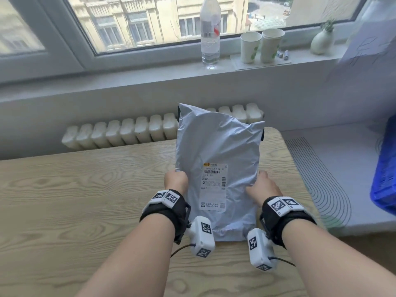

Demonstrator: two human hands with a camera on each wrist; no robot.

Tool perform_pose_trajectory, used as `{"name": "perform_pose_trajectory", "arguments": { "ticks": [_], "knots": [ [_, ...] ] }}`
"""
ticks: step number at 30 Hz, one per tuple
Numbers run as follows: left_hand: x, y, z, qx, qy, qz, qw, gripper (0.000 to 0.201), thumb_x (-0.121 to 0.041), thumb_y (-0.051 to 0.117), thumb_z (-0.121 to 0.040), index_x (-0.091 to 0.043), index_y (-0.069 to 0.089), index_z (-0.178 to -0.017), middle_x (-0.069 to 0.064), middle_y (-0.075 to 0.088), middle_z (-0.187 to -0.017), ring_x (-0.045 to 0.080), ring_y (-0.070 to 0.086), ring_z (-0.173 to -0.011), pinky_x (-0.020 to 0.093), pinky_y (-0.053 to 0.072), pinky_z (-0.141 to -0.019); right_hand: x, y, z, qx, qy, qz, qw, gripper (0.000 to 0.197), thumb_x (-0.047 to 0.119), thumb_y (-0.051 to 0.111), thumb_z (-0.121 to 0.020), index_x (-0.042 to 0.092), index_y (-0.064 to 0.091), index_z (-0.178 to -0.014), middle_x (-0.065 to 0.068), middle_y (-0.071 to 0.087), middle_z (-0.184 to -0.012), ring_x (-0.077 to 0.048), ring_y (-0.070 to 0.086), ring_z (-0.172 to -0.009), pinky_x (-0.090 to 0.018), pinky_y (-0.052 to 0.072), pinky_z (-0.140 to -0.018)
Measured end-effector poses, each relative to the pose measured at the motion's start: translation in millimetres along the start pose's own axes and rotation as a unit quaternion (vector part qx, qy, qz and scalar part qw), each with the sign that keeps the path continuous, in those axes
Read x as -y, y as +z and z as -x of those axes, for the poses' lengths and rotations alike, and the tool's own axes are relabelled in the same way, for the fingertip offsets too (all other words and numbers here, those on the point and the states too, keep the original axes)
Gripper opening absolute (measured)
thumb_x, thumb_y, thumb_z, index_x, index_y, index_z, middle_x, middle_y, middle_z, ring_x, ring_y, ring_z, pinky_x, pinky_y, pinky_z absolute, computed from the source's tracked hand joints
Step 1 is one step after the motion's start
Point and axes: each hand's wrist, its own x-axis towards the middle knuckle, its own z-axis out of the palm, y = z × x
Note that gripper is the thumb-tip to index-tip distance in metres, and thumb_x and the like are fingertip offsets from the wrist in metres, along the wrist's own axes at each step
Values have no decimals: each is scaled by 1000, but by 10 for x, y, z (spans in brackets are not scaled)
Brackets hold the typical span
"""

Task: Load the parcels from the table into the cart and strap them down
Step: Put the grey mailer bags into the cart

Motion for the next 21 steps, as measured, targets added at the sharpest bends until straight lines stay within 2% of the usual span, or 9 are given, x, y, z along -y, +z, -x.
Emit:
{"name": "perform_pose_trajectory", "arguments": {
  "ticks": [4, 6, 8, 11, 13, 15, 18, 21],
  "knots": [
    [81, -387, 47, -24, -7, 17, 1000, 34, -4, 40, -99, 10, 52, -127, 22, 57, -126, 39, 53, -119, 37, 43, -97, 219, 216, 148, 28, -5, -99, 995, 40, 29, 56, -73, 20, 49, -111, -11, 64, -98, -34, 67, -85, -46, 58, -79],
    [135, -604, 89, -21, -1, 7, 1000, 34, 0, 40, -98, 14, 52, -126, 27, 56, -129, 38, 53, -121, 35, 44, -90, 341, 302, 227, 24, -14, -124, 992, 37, 32, 59, -69, 22, 53, -104, -10, 65, -95, -34, 68, -85, -47, 58, -79],
    [199, -835, 150, -24, 6, -1, 1000, 33, 4, 39, -96, 16, 51, -125, 27, 55, -129, 37, 53, -121, 30, 40, -79, 485, 368, 353, 14, -24, -150, 988, 33, 37, 63, -65, 24, 55, -94, -10, 67, -93, -34, 68, -84, -46, 59, -78],
    [339, -1177, 179, -33, 13, 10, 999, 28, 6, 45, -89, 12, 59, -113, 25, 62, -117, 38, 58, -113, 32, 43, -80, 669, 514, 498, 20, -48, -177, 983, 30, 38, 62, -55, 19, 59, -78, -13, 68, -80, -32, 63, -67, -45, 57, -69],
    [434, -1399, 223, -38, 14, -4, 999, 28, 1, 53, -83, 5, 64, -108, 21, 66, -110, 37, 61, -106, 32, 47, -82, 729, 650, 502, 20, -54, -180, 982, 27, 32, 59, -52, 16, 64, -73, -15, 68, -73, -31, 60, -62, -48, 57, -67],
    [533, -1631, 283, -51, 12, -45, 998, 29, -7, 58, -78, -3, 67, -106, 17, 67, -108, 36, 60, -105, 31, 49, -84, 794, 768, 522, 13, -57, -175, 983, 22, 26, 57, -53, 16, 68, -69, -14, 70, -71, -36, 67, -67, -48, 58, -69],
    [708, -1977, 350, -82, 27, -101, 991, 33, -18, 57, -74, -7, 68, -104, 16, 66, -110, 38, 56, -110, 39, 50, -93, 1109, 767, 975, -6, -69, -160, 985, 15, 22, 57, -61, 12, 66, -68, -14, 72, -75, -36, 70, -76, -44, 59, -73],
    [932, -2312, 392, -103, 32, -134, 985, 31, -25, 53, -82, -10, 68, -104, 17, 65, -114, 39, 56, -110, 40, 49, -93, 1394, 869, 1338, -11, -96, -150, 984, 11, 16, 56, -72, 10, 65, -72, -16, 71, -80, -34, 68, -78, -38, 55, -72]
  ]
}}
